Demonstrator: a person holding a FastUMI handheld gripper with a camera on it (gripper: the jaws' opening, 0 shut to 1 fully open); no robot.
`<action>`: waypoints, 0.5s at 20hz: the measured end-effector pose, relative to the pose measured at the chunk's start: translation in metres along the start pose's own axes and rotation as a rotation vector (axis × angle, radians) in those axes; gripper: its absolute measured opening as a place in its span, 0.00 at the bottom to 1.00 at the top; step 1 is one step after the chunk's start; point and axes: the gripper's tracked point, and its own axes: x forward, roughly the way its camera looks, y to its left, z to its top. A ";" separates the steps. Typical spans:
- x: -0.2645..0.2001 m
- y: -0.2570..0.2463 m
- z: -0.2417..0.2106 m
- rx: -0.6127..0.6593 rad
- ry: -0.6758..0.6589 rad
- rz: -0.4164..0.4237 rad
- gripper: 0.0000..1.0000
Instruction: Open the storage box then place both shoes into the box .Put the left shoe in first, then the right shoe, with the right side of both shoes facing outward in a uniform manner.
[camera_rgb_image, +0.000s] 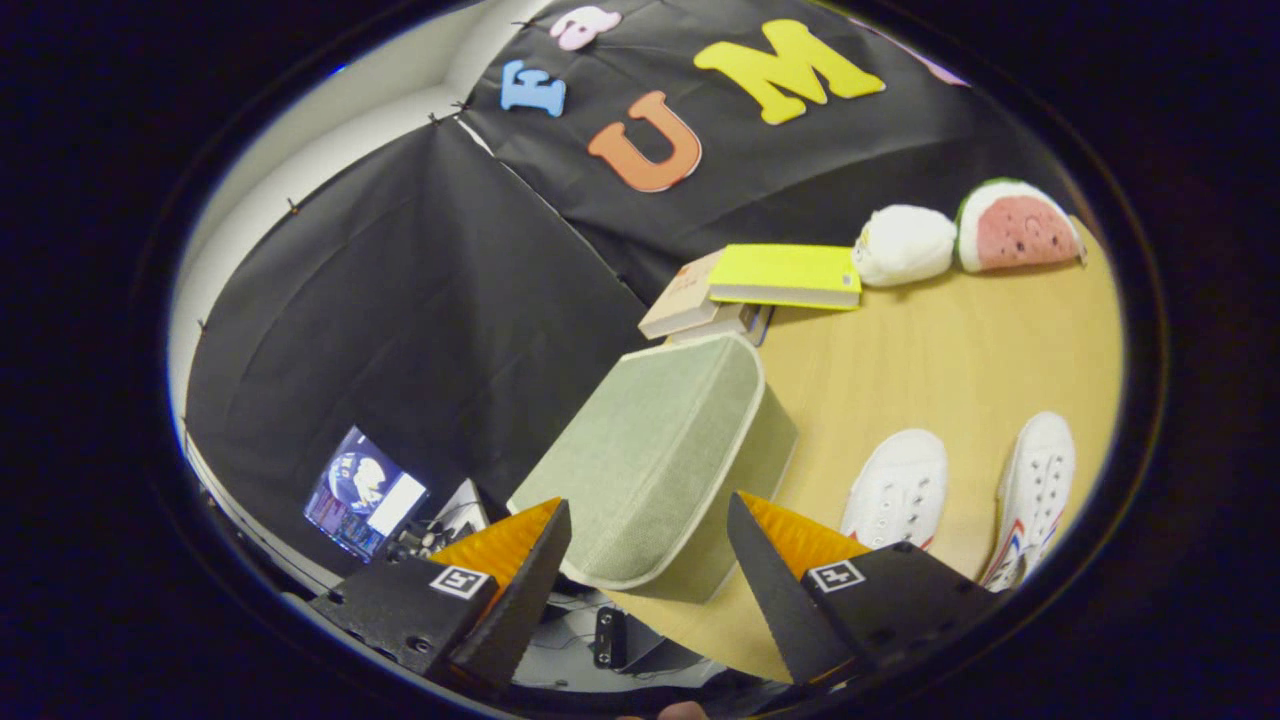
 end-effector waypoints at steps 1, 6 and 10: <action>0.008 -0.001 -0.004 0.022 0.014 0.019 1.00; 0.038 -0.002 -0.024 0.139 0.071 0.079 1.00; 0.050 0.003 -0.027 0.277 0.091 0.147 0.99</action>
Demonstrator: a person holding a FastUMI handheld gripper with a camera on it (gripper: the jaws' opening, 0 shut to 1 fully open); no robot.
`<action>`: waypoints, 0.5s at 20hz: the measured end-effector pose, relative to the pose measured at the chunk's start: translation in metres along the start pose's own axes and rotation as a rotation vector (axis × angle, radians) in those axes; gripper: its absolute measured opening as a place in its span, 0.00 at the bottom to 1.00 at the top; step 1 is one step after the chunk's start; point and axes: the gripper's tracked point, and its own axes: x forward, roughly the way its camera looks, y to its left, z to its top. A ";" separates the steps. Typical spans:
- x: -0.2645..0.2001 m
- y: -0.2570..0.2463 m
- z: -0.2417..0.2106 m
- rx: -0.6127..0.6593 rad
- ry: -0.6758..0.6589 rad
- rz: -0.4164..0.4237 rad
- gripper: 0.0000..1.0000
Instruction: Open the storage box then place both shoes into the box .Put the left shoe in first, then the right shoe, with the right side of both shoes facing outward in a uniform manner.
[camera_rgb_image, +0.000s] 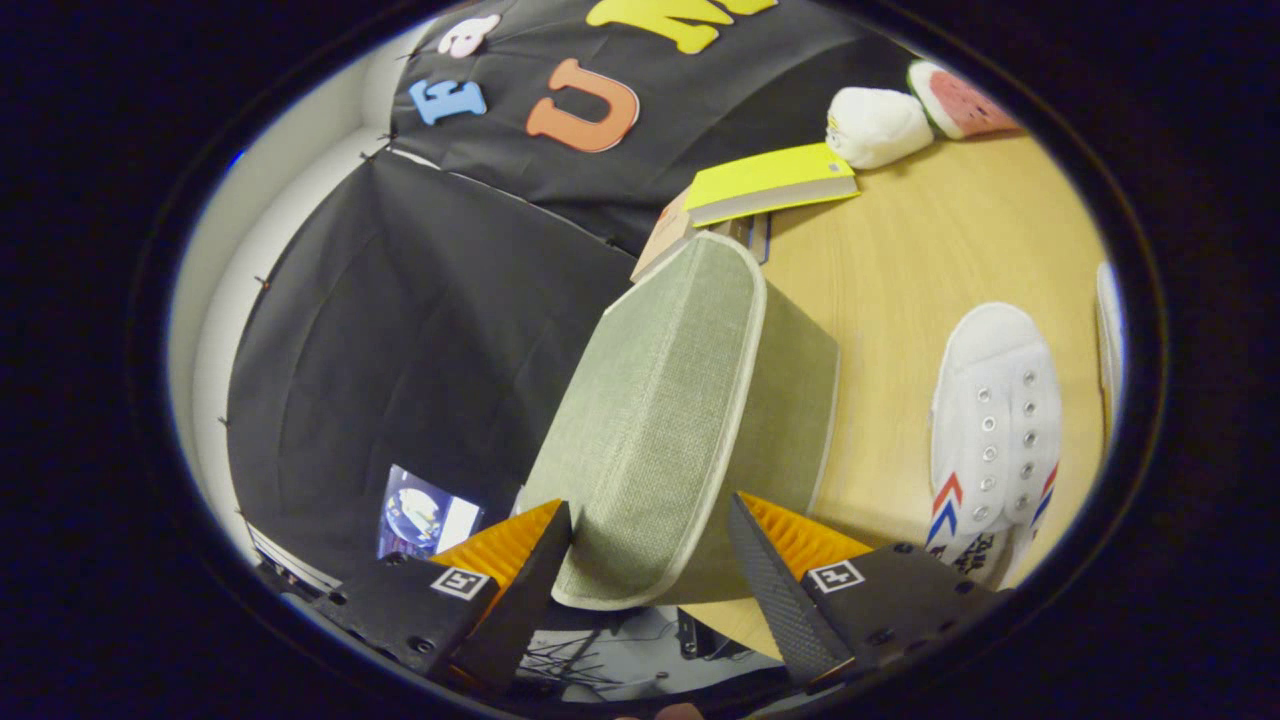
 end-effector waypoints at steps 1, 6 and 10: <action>0.004 0.001 0.000 0.026 0.004 0.015 0.99; -0.008 0.006 0.006 0.075 -0.006 0.013 0.85; -0.031 0.021 0.017 0.019 -0.061 -0.011 0.52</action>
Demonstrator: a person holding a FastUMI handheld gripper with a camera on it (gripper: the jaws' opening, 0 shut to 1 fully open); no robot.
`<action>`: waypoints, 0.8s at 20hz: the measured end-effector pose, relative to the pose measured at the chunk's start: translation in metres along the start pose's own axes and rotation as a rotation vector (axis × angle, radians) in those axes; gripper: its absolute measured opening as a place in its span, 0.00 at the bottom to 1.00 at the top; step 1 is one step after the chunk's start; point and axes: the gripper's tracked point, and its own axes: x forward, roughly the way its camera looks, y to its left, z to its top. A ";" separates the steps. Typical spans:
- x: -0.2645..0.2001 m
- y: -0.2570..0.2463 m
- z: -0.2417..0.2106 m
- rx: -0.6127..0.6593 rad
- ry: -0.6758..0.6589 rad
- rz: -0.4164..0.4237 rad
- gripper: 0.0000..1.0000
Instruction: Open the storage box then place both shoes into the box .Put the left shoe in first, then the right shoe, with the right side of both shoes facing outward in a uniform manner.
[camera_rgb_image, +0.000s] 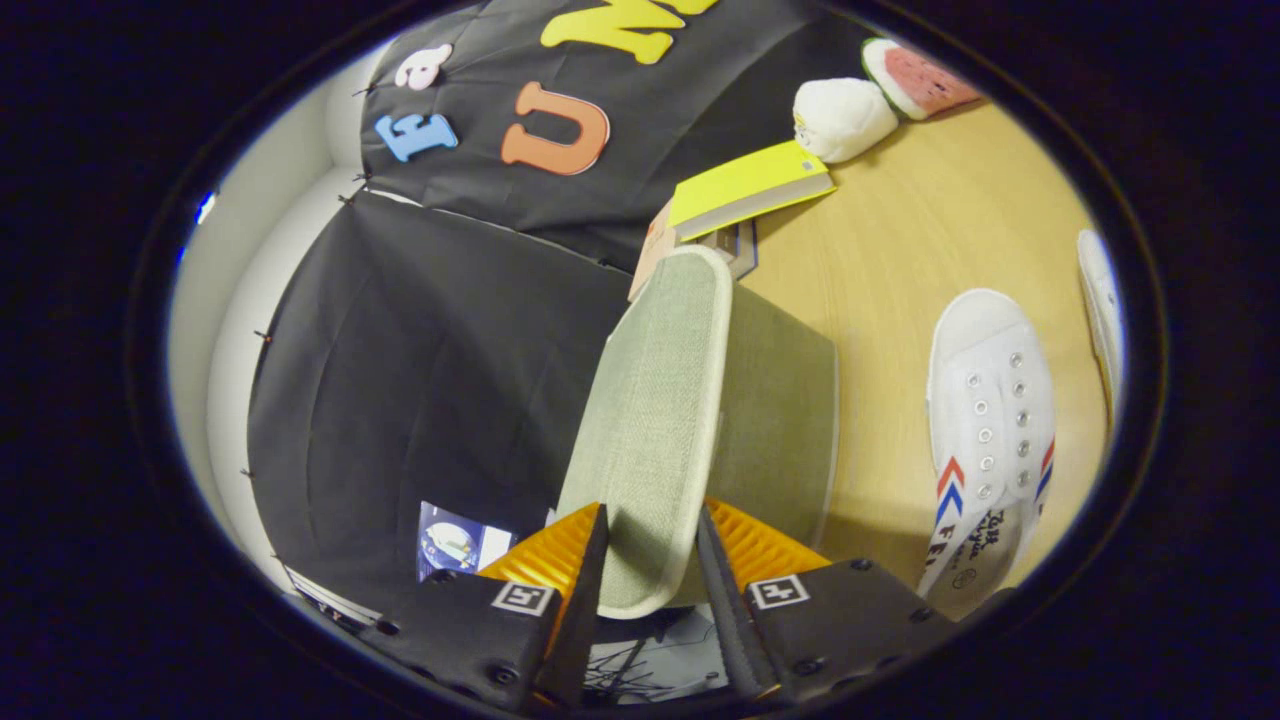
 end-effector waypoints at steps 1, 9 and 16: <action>-0.001 0.003 0.003 -0.033 -0.010 -0.019 0.42; -0.009 0.081 0.036 -0.195 -0.089 -0.077 0.06; 0.056 0.207 0.042 -0.405 -0.084 -0.043 0.06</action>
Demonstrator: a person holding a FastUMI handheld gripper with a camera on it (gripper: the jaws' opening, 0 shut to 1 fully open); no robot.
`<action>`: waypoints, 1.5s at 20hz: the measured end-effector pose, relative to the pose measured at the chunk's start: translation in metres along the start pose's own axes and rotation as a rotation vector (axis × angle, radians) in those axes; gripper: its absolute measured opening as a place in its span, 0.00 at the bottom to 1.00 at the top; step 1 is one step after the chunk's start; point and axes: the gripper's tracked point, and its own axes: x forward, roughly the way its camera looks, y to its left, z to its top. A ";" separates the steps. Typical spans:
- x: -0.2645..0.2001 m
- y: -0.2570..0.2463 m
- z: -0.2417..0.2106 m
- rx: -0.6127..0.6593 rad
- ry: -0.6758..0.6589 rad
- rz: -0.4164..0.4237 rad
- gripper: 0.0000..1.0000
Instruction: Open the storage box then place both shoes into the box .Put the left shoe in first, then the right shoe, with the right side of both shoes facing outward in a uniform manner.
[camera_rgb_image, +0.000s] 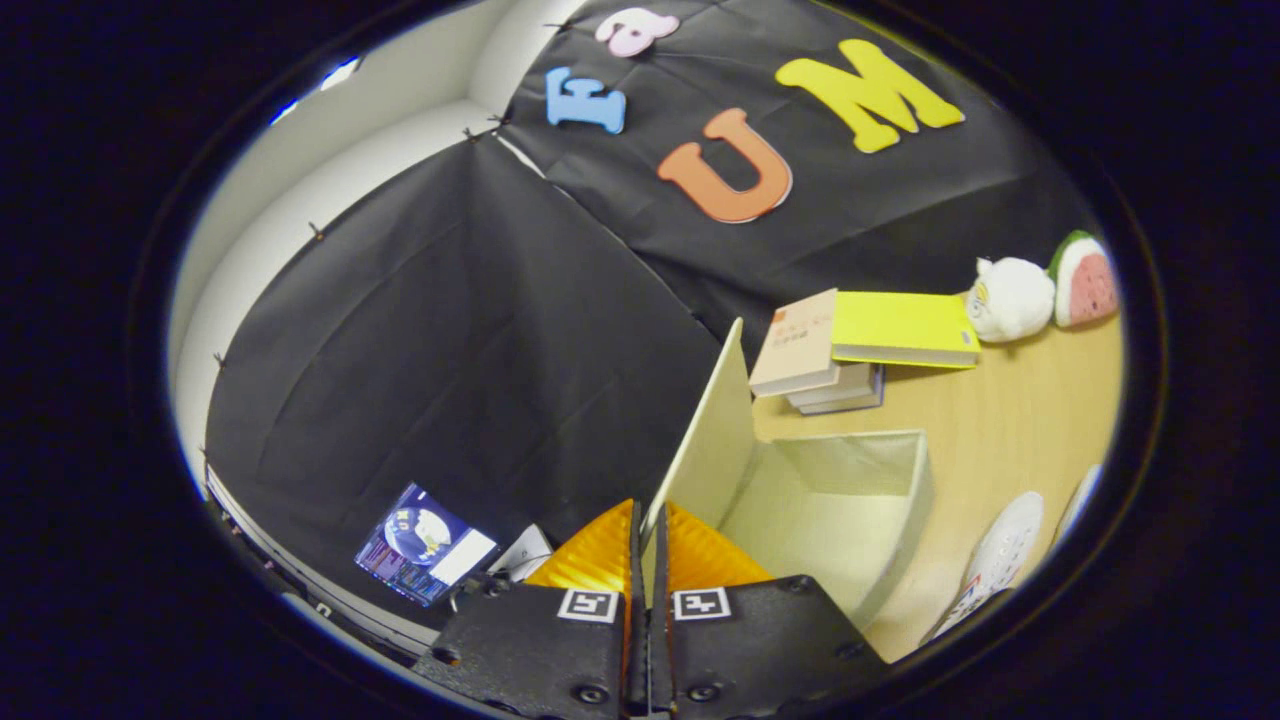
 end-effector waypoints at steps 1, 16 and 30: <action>0.014 0.012 0.000 -0.033 0.010 -0.005 0.07; 0.024 0.007 0.014 -0.375 -0.165 -0.410 1.00; -0.192 -0.147 -0.007 -0.126 -0.310 -0.815 1.00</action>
